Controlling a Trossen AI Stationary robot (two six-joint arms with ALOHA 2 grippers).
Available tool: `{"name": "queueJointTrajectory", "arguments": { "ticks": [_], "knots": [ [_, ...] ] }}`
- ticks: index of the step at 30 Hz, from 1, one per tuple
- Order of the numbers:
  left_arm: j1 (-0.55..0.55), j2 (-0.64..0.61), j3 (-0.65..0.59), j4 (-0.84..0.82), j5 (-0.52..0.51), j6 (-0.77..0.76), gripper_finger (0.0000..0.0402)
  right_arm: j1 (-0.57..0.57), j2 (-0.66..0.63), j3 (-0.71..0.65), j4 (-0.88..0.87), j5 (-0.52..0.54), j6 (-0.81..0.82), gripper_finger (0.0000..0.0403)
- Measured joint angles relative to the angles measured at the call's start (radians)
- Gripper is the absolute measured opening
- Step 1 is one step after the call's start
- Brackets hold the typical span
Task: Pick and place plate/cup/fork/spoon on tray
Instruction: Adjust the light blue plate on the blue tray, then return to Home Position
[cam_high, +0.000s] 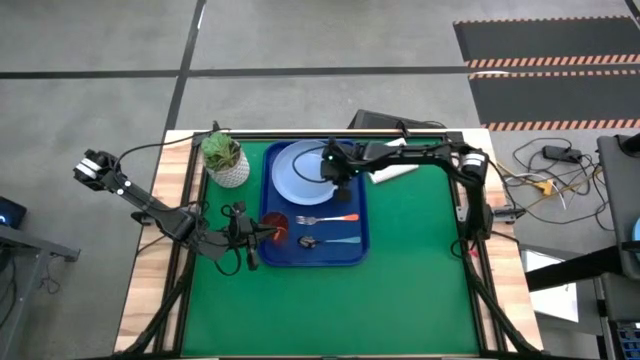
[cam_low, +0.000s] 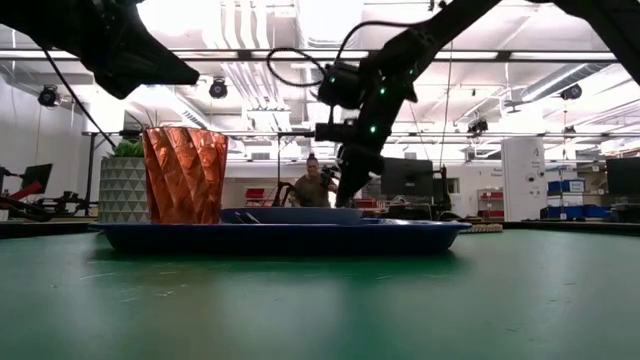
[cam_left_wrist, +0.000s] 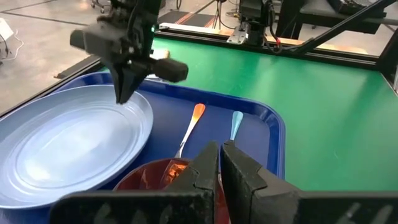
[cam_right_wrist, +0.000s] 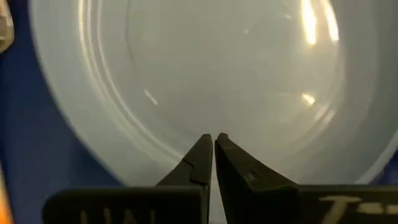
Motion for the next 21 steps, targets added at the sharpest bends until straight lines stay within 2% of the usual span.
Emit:
{"name": "queueJointTrajectory", "arguments": {
  "ticks": [5,11,14,21],
  "knots": [
    [0.000,0.000,0.000,0.001,0.000,-0.003,0.0000,0.000,-0.043,-0.001,-0.009,-0.002,0.011,0.0009],
    [0.000,0.000,-0.006,0.039,-0.001,0.001,0.0000,0.024,-0.141,-0.061,0.010,-0.086,0.041,0.0009],
    [0.000,0.000,-0.037,0.131,-0.004,0.037,0.0000,0.057,-0.232,-0.168,0.124,-0.081,0.056,0.0009],
    [-0.002,0.000,-0.122,0.354,0.002,0.127,0.0000,0.143,-0.456,-0.465,0.516,-0.089,0.118,0.0009]
  ]
}}
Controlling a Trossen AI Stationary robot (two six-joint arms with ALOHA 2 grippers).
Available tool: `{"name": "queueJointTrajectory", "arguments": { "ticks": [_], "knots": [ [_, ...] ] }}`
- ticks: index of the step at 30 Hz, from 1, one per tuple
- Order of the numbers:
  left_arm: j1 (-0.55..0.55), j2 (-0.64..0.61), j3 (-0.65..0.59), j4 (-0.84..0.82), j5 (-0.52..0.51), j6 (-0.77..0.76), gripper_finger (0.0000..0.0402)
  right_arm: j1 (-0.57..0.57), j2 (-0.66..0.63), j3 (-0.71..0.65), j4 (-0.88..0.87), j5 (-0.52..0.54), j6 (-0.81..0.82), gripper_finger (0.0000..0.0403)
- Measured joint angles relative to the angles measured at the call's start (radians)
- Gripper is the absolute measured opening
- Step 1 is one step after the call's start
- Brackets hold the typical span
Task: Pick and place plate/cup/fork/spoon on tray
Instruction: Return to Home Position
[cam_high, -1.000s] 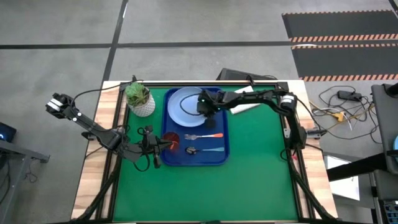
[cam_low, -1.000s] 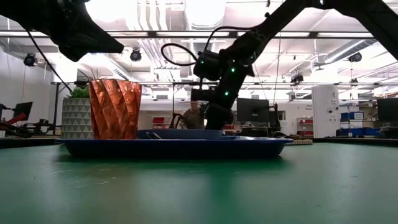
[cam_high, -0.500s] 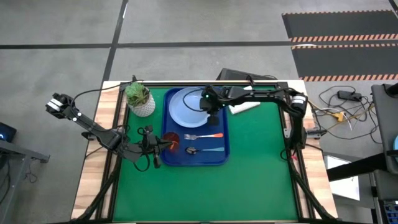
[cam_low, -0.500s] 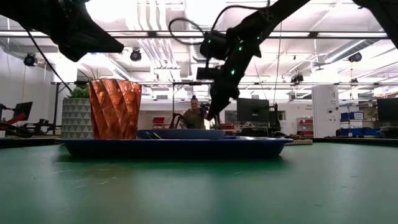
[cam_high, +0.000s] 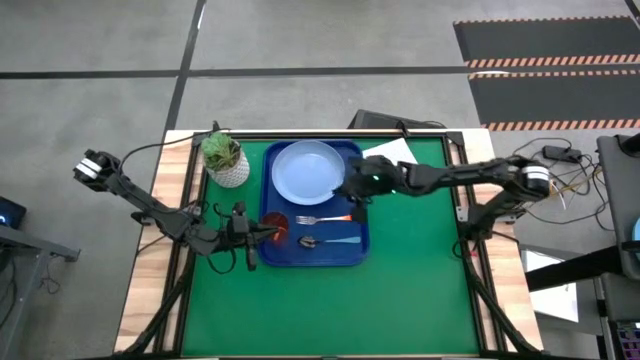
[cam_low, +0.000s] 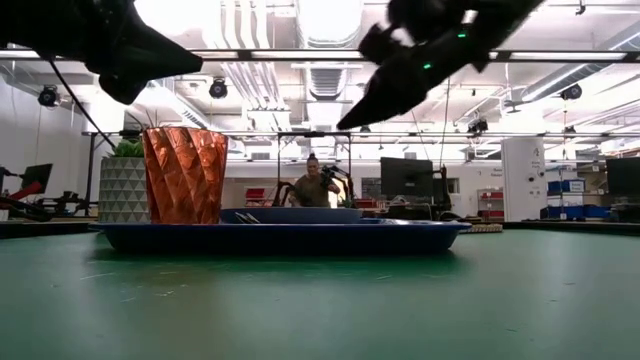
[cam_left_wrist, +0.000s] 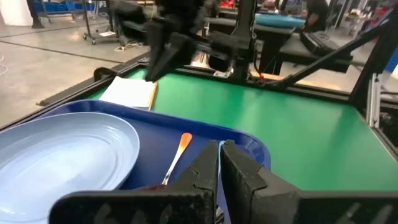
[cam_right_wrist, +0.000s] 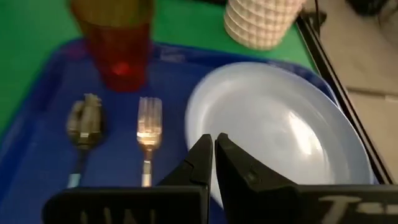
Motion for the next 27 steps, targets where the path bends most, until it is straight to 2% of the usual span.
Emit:
{"name": "queueJointTrajectory", "arguments": {
  "ticks": [5,9,14,20,27],
  "knots": [
    [0.000,0.000,-0.022,0.039,0.001,0.000,0.0000,0.044,-0.122,-0.143,0.140,0.000,0.000,0.0009],
    [0.001,0.000,-0.022,0.039,-0.002,0.001,0.0000,0.054,-0.200,-0.209,0.179,0.001,0.004,0.0009],
    [0.002,0.000,-0.022,0.040,-0.010,0.007,0.0000,0.054,-0.255,-0.231,0.185,0.001,0.002,0.0009],
    [0.002,0.000,-0.022,0.047,-0.081,-0.001,0.0000,0.054,-0.261,-0.225,0.189,0.001,-0.010,0.0009],
    [0.003,0.001,-0.021,0.096,-0.084,-0.041,0.0000,0.065,-0.284,-0.224,0.164,-0.022,-0.020,0.0009]
  ]
}}
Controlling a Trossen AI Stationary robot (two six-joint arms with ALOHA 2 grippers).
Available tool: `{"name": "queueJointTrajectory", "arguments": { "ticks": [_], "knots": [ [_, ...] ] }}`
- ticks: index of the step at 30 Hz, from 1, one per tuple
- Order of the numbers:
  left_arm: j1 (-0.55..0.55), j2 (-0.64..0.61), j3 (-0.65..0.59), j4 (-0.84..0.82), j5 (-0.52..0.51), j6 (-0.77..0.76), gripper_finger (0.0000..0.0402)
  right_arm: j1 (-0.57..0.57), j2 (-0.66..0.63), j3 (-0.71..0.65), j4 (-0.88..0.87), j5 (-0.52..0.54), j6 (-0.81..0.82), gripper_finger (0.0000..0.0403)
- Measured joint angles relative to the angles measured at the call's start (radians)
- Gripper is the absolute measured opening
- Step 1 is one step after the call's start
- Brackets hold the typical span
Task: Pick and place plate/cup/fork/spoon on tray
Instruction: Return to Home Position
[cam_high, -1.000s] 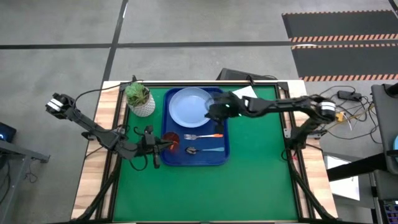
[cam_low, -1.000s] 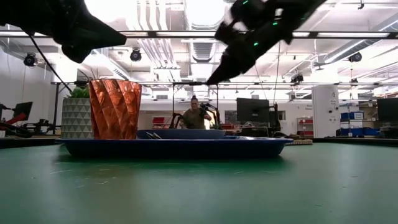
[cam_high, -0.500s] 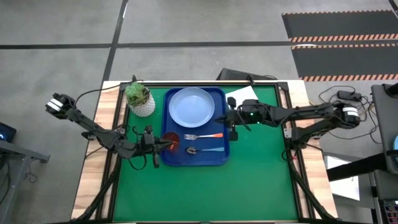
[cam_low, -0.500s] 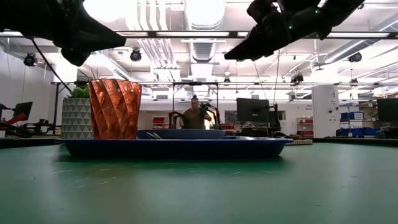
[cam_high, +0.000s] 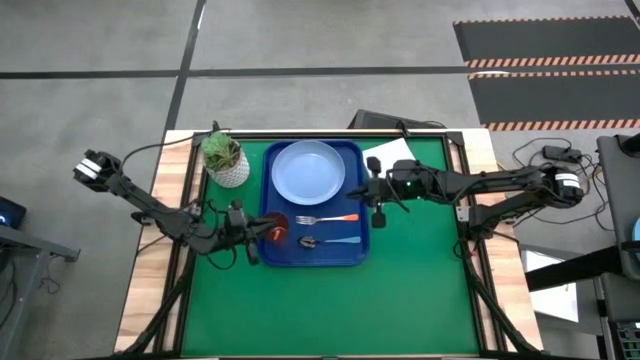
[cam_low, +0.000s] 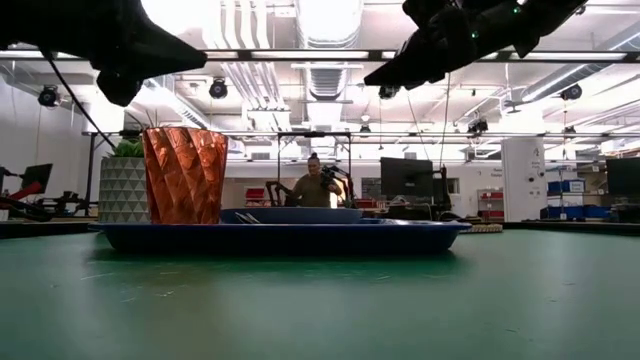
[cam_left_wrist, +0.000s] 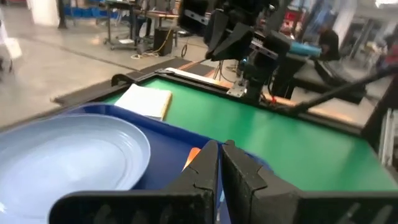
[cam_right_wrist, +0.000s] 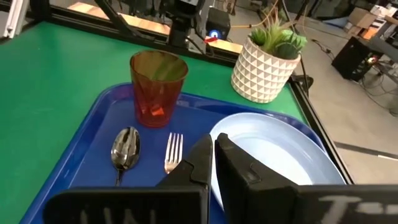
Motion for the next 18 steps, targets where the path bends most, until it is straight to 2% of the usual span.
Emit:
{"name": "queueJointTrajectory", "arguments": {
  "ticks": [2,5,8,10,14,18],
  "knots": [
    [0.005,0.019,0.018,0.000,-0.024,-0.058,0.0000,0.000,-0.006,0.000,-0.014,0.001,0.000,0.0009],
    [0.006,0.097,0.089,-0.002,-0.035,-0.046,0.0000,0.000,-0.014,-0.003,-0.018,0.001,0.000,0.0009],
    [0.003,0.168,0.190,-0.091,-0.014,-0.040,0.0000,0.000,-0.016,-0.009,-0.019,0.001,-0.002,0.0009],
    [0.003,0.199,0.272,-0.224,0.014,-0.115,0.0000,0.000,-0.016,-0.011,-0.023,0.001,-0.005,0.0009],
    [0.004,0.277,0.440,-0.609,0.039,-0.376,0.0000,0.000,-0.014,-0.011,-0.023,0.001,-0.007,0.0009],
    [0.004,0.347,0.583,-0.892,0.133,-0.515,0.0000,0.000,-0.014,-0.011,-0.023,0.001,-0.004,0.0009]
  ]
}}
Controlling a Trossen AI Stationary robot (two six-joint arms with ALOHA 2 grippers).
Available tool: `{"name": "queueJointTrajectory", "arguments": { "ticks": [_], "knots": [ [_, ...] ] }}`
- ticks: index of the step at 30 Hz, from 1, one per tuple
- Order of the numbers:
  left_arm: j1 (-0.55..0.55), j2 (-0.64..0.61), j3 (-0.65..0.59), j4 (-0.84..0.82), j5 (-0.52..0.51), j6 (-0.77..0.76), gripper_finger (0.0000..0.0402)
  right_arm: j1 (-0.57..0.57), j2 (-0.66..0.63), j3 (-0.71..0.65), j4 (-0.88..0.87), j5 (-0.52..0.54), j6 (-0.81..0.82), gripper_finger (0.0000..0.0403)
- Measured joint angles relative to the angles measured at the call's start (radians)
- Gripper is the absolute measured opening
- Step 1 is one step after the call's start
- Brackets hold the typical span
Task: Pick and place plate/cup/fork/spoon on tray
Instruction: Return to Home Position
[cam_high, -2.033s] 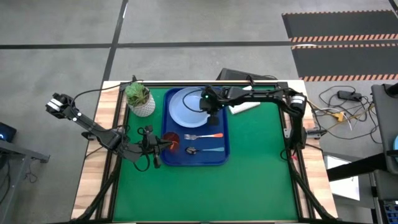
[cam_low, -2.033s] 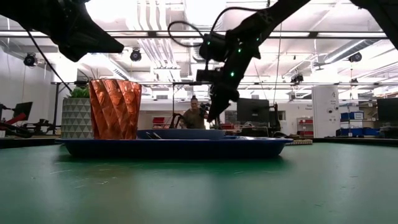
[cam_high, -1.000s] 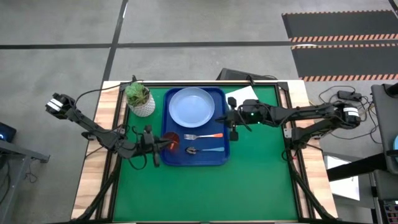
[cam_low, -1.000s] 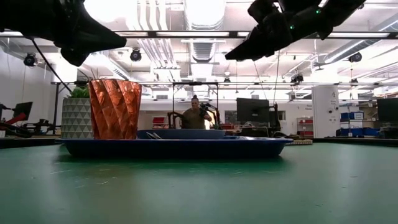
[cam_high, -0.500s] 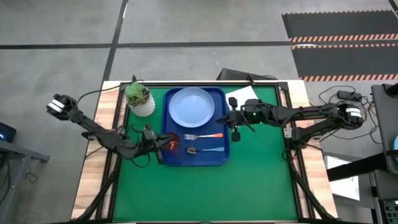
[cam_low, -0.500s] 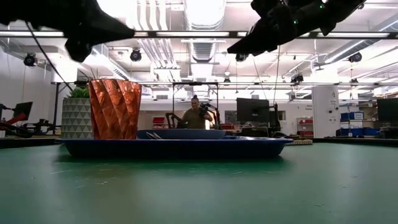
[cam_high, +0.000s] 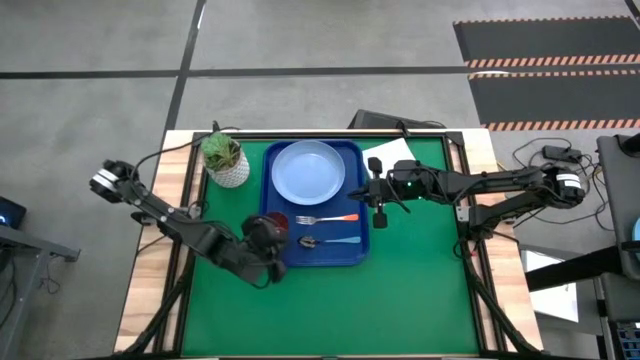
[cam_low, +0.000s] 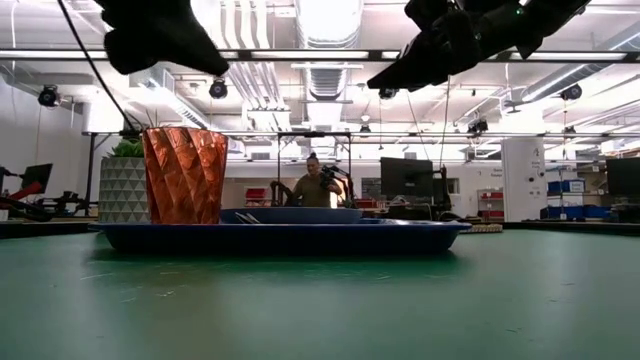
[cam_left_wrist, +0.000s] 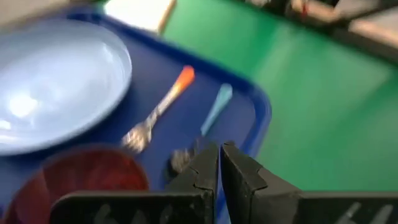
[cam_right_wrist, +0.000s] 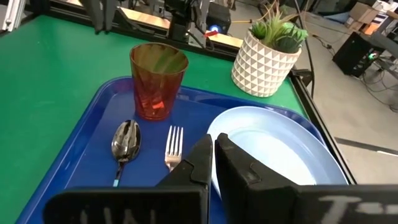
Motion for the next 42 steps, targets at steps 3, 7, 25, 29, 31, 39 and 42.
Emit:
{"name": "queueJointTrajectory", "arguments": {
  "ticks": [3,7,25,29,31,39,42],
  "knots": [
    [0.000,0.027,0.070,-0.126,0.095,-0.065,0.0000,0.000,0.000,0.000,0.000,0.000,0.009,0.0009],
    [0.000,0.028,0.103,-0.197,0.182,-0.074,0.0000,0.000,0.000,0.000,0.000,-0.004,0.023,0.0009],
    [0.000,-0.014,0.094,-0.277,0.210,-0.020,0.0000,0.006,0.000,0.005,0.000,-0.031,0.049,0.0009],
    [0.000,-0.016,0.094,-0.280,0.218,0.044,0.0000,0.006,0.000,0.005,-0.001,-0.031,0.049,0.0009],
    [0.001,-0.021,0.094,-0.296,0.236,0.059,0.0002,0.006,0.000,0.005,-0.008,-0.031,0.049,0.0009],
    [0.002,-0.018,0.092,-0.380,0.241,0.115,0.0078,0.006,0.000,0.005,-0.009,-0.031,0.049,0.0009],
    [0.002,-0.012,0.087,-0.379,0.208,0.158,0.0109,0.006,0.000,0.005,-0.016,-0.031,0.049,0.0009]
  ]
}}
